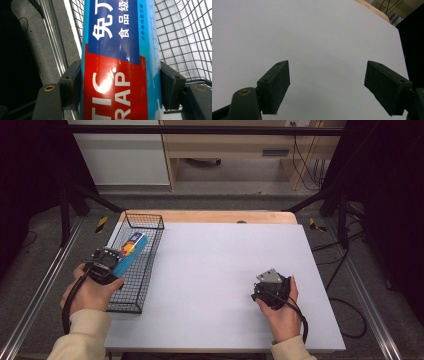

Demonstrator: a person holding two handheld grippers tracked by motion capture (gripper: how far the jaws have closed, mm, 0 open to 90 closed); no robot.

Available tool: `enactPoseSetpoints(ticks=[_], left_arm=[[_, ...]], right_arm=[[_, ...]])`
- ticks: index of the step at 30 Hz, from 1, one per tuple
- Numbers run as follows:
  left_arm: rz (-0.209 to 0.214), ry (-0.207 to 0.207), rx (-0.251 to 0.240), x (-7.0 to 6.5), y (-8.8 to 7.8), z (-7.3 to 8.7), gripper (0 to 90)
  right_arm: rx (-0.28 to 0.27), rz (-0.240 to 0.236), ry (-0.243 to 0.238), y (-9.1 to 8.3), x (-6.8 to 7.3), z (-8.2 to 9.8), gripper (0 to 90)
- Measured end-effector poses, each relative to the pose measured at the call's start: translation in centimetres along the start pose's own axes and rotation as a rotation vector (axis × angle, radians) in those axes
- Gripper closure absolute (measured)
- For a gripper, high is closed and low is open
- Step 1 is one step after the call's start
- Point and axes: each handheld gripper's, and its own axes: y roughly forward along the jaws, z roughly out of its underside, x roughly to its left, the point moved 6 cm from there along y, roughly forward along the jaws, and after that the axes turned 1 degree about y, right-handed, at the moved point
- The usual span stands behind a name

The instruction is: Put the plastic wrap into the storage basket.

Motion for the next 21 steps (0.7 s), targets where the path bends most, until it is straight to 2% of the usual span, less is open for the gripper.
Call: enactPoseSetpoints(ticks=[2, 3, 8, 12, 21], left_arm=[[0.001, 0.001, 0.006, -0.1, 0.1, 0.0, 32.1], [-0.012, 0.015, 0.016, -0.2, 0.3, -0.1, 32.2], [-0.004, 0.017, 0.021, -0.4, 0.4, -0.4, 32.2], [-0.023, 0.043, 0.050, -0.5, 0.7, -0.5, 32.1], [-0.019, 0.042, 0.069, -0.5, 1.3, -0.5, 32.1]], right_arm=[[0.002, -0.002, -0.001, 0.0, 0.0, 0.0, 20.7], [0.003, -0.004, 0.000, 0.0, 0.0, 0.0, 20.7], [0.004, -0.006, -0.002, 0.0, 0.0, 0.0, 20.8], [0.003, -0.006, -0.002, 0.0, 0.0, 0.0, 20.8], [0.004, -0.006, -0.003, 0.1, 0.0, 0.0, 20.9]])
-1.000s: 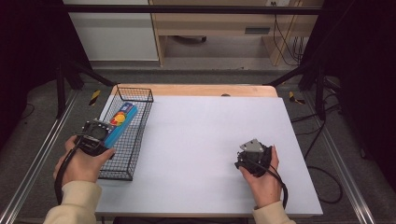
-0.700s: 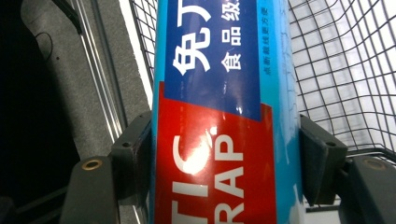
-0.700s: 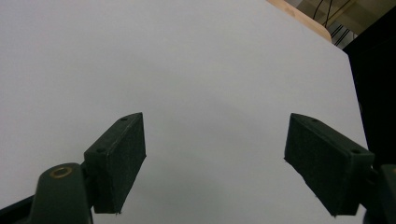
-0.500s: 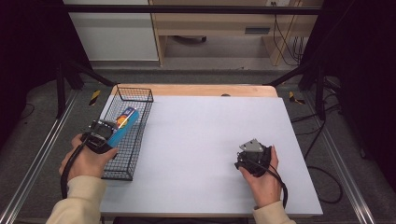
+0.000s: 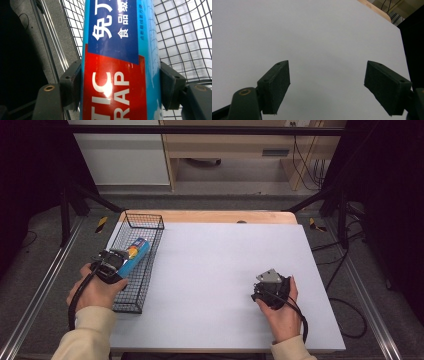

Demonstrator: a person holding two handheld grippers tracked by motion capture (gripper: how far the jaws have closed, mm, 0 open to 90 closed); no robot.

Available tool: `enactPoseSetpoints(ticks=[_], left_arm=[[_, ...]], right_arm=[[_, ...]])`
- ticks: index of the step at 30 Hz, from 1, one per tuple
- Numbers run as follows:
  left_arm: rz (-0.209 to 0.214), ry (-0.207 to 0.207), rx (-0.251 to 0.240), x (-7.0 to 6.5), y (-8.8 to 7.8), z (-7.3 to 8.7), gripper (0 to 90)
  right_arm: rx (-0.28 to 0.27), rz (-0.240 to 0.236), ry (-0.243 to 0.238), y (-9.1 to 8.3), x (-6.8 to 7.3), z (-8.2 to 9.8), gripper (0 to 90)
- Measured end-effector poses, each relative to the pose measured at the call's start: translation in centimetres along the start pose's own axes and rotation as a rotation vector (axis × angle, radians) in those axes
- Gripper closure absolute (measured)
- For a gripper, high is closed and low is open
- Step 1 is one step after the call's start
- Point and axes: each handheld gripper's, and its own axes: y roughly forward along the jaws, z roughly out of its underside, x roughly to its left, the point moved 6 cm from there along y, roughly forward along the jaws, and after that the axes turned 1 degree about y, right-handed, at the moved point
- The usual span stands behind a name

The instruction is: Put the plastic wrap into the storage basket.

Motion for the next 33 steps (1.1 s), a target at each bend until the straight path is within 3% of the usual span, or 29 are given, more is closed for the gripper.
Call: enactPoseSetpoints(ticks=[8, 29, 33], left_arm=[[0.016, 0.021, 0.031, -0.18, 0.48, -0.08, 32.1], [0.032, 0.002, 0.024, -0.23, 0.85, -0.01, 31.7], [0.019, -0.011, -0.024, -0.12, 0.25, -0.08, 29.0]], right_arm=[[0.004, -0.003, -0.008, 0.05, 0.04, 0.06, 20.9], [0.015, -0.006, -0.013, 0.16, 0.09, 0.16, 20.3], [0.021, -0.011, -0.012, 0.24, 0.13, 0.25, 19.1]])
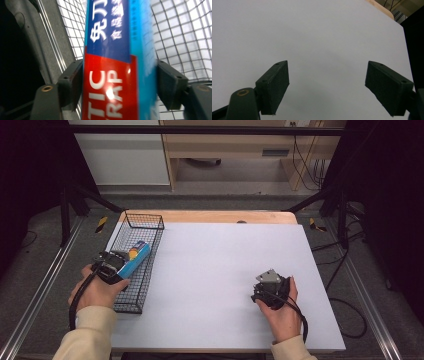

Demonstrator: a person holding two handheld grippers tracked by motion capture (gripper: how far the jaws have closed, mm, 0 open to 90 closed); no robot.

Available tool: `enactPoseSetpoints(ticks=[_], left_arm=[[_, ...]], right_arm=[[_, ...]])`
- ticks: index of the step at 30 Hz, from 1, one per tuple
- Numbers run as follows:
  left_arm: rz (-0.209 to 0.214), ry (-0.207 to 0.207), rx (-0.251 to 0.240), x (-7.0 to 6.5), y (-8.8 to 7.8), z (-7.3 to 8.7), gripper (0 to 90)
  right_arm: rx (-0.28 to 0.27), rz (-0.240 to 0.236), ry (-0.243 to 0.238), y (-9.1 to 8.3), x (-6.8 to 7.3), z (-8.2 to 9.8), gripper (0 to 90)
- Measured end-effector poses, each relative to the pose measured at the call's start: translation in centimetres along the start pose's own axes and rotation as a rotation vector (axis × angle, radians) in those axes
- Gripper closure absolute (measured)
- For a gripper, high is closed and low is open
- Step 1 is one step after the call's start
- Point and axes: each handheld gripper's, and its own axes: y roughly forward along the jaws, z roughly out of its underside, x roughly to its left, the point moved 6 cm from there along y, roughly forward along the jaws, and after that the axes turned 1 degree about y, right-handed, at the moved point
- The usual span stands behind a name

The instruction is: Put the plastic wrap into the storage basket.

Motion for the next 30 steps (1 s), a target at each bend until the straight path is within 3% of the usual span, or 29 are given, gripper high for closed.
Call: enactPoseSetpoints(ticks=[3, 9, 10, 11, 14, 16, 17, 19, 25, 26, 27, 30], left_arm=[[-0.017, -0.007, -0.063, 0.1, -1.4, -0.3, 23.0], [-0.025, 0.016, -0.232, -0.9, -5.3, -1.2, 17.0], [-0.025, 0.016, -0.232, -0.9, -5.3, -1.2, 15.7], [-0.010, 0.029, -0.290, -1.6, -6.5, -1.5, 14.9], [0.037, 0.046, -0.394, -3.2, -8.3, -2.2, 13.0], [0.052, 0.055, -0.424, -3.8, -8.8, -2.4, 12.3], [0.077, 0.086, -0.478, -5.2, -9.6, -2.8, 11.6], [0.111, 0.119, -0.522, -6.8, -10.2, -3.3, 10.1], [0.197, 0.227, -0.609, -11.4, -9.7, -4.9, 8.0], [0.197, 0.227, -0.609, -11.4, -9.7, -4.9, 7.9], [0.232, 0.255, -0.627, -12.9, -8.6, -5.5, 8.0], [0.312, 0.278, -0.628, -15.1, -6.1, -6.2, 7.8]], right_arm=[[0.003, -0.002, -0.003, 0.0, 0.0, 0.0, 18.5], [0.002, 0.001, -0.004, 0.0, -0.1, 0.0, 16.8], [0.002, 0.001, -0.004, 0.0, -0.1, 0.0, 16.8], [0.004, 0.005, 0.003, 0.0, -0.2, 0.0, 14.8], [-0.004, 0.009, 0.009, -0.1, -0.5, 0.1, 11.9], [-0.009, 0.009, 0.019, -0.1, -0.6, 0.1, 10.9], [-0.029, 0.007, 0.033, -0.4, -0.8, -0.1, 9.3], [-0.042, 0.006, 0.043, -0.5, -1.0, -0.1, 8.4], [-0.061, -0.028, 0.066, -1.2, -1.2, 0.1, 5.6], [-0.061, -0.028, 0.066, -1.2, -1.2, 0.1, 5.6], [-0.072, -0.045, 0.063, -1.5, -1.1, 0.3, 4.8], [-0.081, -0.065, 0.070, -1.8, -1.0, 0.8, 4.8]])
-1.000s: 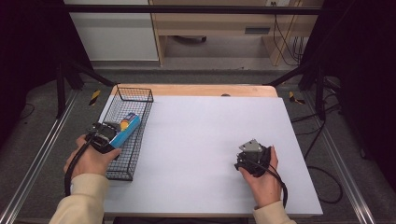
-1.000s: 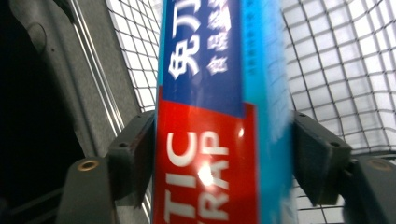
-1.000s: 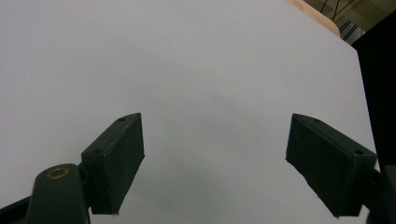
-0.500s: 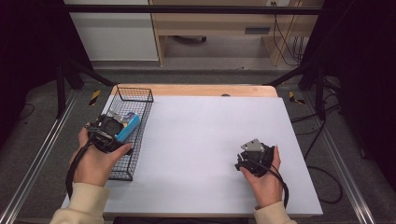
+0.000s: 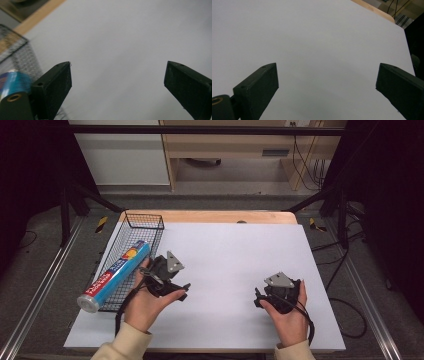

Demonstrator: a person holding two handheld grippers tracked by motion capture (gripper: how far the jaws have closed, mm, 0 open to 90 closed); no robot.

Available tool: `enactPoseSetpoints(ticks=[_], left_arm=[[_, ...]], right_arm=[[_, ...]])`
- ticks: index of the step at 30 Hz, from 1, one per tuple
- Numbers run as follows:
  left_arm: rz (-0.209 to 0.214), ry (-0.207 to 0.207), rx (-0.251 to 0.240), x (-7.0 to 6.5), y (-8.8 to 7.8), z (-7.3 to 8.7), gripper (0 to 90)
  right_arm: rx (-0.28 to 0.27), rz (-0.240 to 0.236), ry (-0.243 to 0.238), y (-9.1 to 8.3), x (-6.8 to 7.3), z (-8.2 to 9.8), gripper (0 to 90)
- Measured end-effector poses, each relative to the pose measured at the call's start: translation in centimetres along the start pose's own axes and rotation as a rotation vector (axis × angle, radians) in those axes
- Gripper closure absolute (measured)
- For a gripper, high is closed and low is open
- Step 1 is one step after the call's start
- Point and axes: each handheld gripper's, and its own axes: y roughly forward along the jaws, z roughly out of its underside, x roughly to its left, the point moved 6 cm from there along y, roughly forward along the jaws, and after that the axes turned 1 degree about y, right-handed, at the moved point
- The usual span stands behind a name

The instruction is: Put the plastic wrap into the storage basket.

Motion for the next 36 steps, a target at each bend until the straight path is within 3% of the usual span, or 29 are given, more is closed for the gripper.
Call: enactPoseSetpoints(ticks=[5, 12, 15, 20, 21, 22, 24, 26, 29, 33, 36], left_arm=[[0.072, -0.009, -0.032, -1.7, 3.8, 1.1, 7.3], [0.127, 0.019, -0.070, -2.4, 5.7, 2.1, 6.0], [0.142, 0.049, -0.080, -2.6, 6.0, 2.6, 5.9], [0.166, 0.043, -0.082, -2.6, 6.4, 3.5, 5.7], [0.179, 0.028, -0.089, -2.3, 6.5, 4.2, 5.7], [0.183, 0.019, -0.096, -2.2, 6.4, 4.5, 5.7], [0.198, -0.001, -0.113, -1.9, 6.3, 5.1, 5.6], [0.244, -0.053, -0.136, -1.8, 6.0, 5.5, 5.6], [0.276, -0.074, -0.156, -1.7, 5.3, 5.9, 5.2], [0.271, -0.090, -0.182, -2.1, 4.2, 6.4, 4.8], [0.228, -0.056, -0.181, -2.3, 3.8, 7.3, 4.8]], right_arm=[[-0.015, -0.012, 0.005, -0.9, -0.4, 0.9, 4.5], [-0.014, -0.001, 0.041, -1.7, -1.4, 2.3, 4.8], [-0.011, -0.014, 0.053, -1.9, -1.5, 2.9, 5.4], [-0.024, -0.065, 0.098, -2.1, -1.6, 3.6, 6.0], [-0.034, -0.106, 0.140, -2.3, -1.8, 4.0, 6.3], [-0.037, -0.119, 0.153, -2.3, -1.8, 4.1, 6.4], [-0.030, -0.137, 0.160, -2.4, -1.9, 4.5, 6.6], [-0.040, -0.157, 0.158, -2.5, -2.0, 4.8, 6.7], [-0.068, -0.158, 0.163, -2.7, -2.2, 4.9, 7.0], [-0.065, -0.169, 0.149, -2.6, -2.0, 5.1, 7.0], [-0.058, -0.181, 0.140, -2.4, -1.8, 5.2, 7.0]])
